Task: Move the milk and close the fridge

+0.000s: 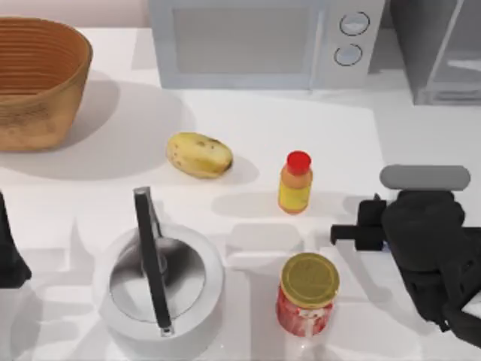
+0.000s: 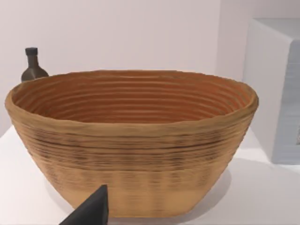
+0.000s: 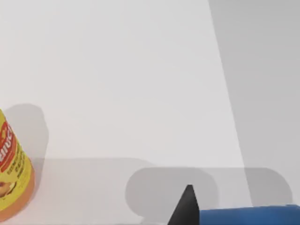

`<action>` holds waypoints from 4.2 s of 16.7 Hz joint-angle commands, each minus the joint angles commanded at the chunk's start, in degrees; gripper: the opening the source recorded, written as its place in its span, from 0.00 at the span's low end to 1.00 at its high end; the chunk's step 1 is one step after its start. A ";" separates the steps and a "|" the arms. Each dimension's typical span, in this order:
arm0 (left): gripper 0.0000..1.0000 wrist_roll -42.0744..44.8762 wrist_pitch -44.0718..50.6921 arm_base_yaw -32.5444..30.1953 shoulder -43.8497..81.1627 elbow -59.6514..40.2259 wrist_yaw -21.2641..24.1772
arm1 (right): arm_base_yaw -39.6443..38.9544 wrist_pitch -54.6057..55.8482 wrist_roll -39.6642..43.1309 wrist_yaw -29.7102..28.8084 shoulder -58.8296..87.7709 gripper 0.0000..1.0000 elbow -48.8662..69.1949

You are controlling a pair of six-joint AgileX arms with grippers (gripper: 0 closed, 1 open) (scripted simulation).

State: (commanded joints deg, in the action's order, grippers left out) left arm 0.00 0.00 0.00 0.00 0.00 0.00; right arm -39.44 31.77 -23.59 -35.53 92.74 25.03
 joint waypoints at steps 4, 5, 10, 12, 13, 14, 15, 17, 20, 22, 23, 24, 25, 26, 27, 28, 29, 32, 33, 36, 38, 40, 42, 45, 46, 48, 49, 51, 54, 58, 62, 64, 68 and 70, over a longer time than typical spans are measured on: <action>1.00 0.00 0.00 0.00 0.00 0.00 0.00 | -0.05 -6.26 0.06 -0.02 -4.27 0.00 1.30; 1.00 0.00 0.00 0.00 0.00 0.00 0.00 | -0.13 -6.98 0.07 0.00 -4.97 0.00 1.58; 1.00 0.00 0.00 0.00 0.00 0.00 0.00 | 0.03 -6.83 0.09 0.13 -4.92 0.00 1.53; 1.00 0.00 0.00 0.00 0.00 0.00 0.00 | 1.98 -4.80 1.81 1.77 -4.97 0.00 1.62; 1.00 0.00 0.00 0.00 0.00 0.00 0.00 | 3.81 -2.86 3.22 3.25 -4.98 0.00 1.60; 1.00 0.00 0.00 0.00 0.00 0.00 0.00 | 6.17 -0.31 4.85 5.04 -5.02 0.00 1.53; 1.00 0.00 0.00 0.00 0.00 0.00 0.00 | 9.01 2.77 6.59 7.16 -5.08 0.00 1.41; 1.00 0.00 0.00 0.00 0.00 0.00 0.00 | 15.86 10.13 10.18 12.57 -5.28 0.00 0.99; 1.00 0.00 0.00 0.00 0.00 0.00 0.00 | 27.10 21.34 15.45 22.21 -5.89 0.00 -0.23; 1.00 0.00 0.00 0.00 0.00 0.00 0.00 | 33.30 26.96 18.77 27.98 -6.19 0.00 -1.32; 1.00 0.00 0.00 0.00 0.00 0.00 0.00 | 35.56 29.11 20.25 30.24 -6.29 0.00 -1.85; 1.00 0.00 0.00 0.00 0.00 0.00 0.00 | 37.18 30.69 21.47 31.85 -6.39 0.00 -2.27; 1.00 0.00 0.00 0.00 0.00 0.00 0.00 | 38.19 31.67 22.31 32.86 -6.47 0.00 -2.55; 1.00 0.00 0.00 0.00 0.00 0.00 0.00 | 38.61 32.07 22.68 33.27 -6.51 0.00 -2.67; 1.00 0.00 0.00 0.00 0.00 0.00 0.00 | 38.61 32.07 22.68 33.27 -6.51 0.00 -2.67; 1.00 0.00 0.00 0.00 0.00 0.00 0.00 | 38.61 32.07 22.68 33.27 -6.51 0.00 -2.67; 1.00 0.00 0.00 0.00 0.00 0.00 0.00 | 38.61 32.07 22.68 33.27 -6.51 0.00 -2.67; 1.00 0.00 0.00 0.00 0.00 0.00 0.00 | 38.59 31.30 22.51 33.22 -5.54 0.00 -1.65; 1.00 0.00 0.00 0.00 0.00 0.00 0.00 | 38.87 30.26 22.51 33.46 -4.31 0.00 -0.35; 1.00 0.00 0.00 0.00 0.00 0.00 0.00 | 40.00 24.92 22.96 34.81 2.07 0.00 7.17; 1.00 0.00 0.00 0.00 0.00 0.00 0.00 | 40.96 19.52 23.63 36.03 7.57 0.00 15.18; 1.00 0.00 0.00 0.00 0.00 0.00 0.00 | 42.14 12.81 24.37 37.32 13.70 0.00 25.05; 1.00 0.00 0.00 0.00 0.00 0.00 0.00 | 43.64 5.42 24.92 38.48 19.64 0.00 35.24; 1.00 0.00 0.00 0.00 0.00 0.00 0.00 | 46.24 -5.04 25.26 39.61 26.72 0.00 47.66; 1.00 0.00 0.00 0.00 0.00 0.00 0.00 | 47.05 -7.74 25.33 39.84 28.31 0.00 50.62; 1.00 0.00 0.00 0.00 0.00 0.00 0.00 | 48.32 -11.49 25.46 40.11 30.12 0.00 54.70; 1.00 0.00 0.00 0.00 0.00 0.00 0.00 | 48.70 -12.52 25.51 40.16 30.46 0.00 55.79; 1.00 0.00 0.00 0.00 0.00 0.00 0.00 | 48.90 -13.04 25.54 40.17 30.58 0.00 56.33; 1.00 0.00 0.00 0.00 0.00 0.00 0.00 | 48.60 -12.92 25.45 40.12 30.29 0.00 56.15; 1.00 0.00 0.00 0.00 0.00 0.00 0.00 | 48.89 -13.04 25.54 40.17 30.58 0.00 56.33; 1.00 0.00 0.00 0.00 0.00 0.00 0.00 | 48.89 -13.04 25.54 40.17 30.58 0.15 56.33; 1.00 0.00 0.00 0.00 0.00 0.00 0.00 | 48.89 -13.04 25.54 40.17 30.58 0.30 56.33; 1.00 0.00 0.00 0.00 0.00 0.00 0.00 | 48.89 -13.04 25.54 40.17 30.58 0.60 56.33; 1.00 0.00 0.00 0.00 0.00 0.00 0.00 | 48.89 -13.04 25.54 40.17 30.58 0.75 56.33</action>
State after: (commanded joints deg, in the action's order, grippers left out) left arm 0.00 0.00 0.00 0.00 0.00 0.00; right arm 9.46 18.72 1.95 4.65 123.32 81.36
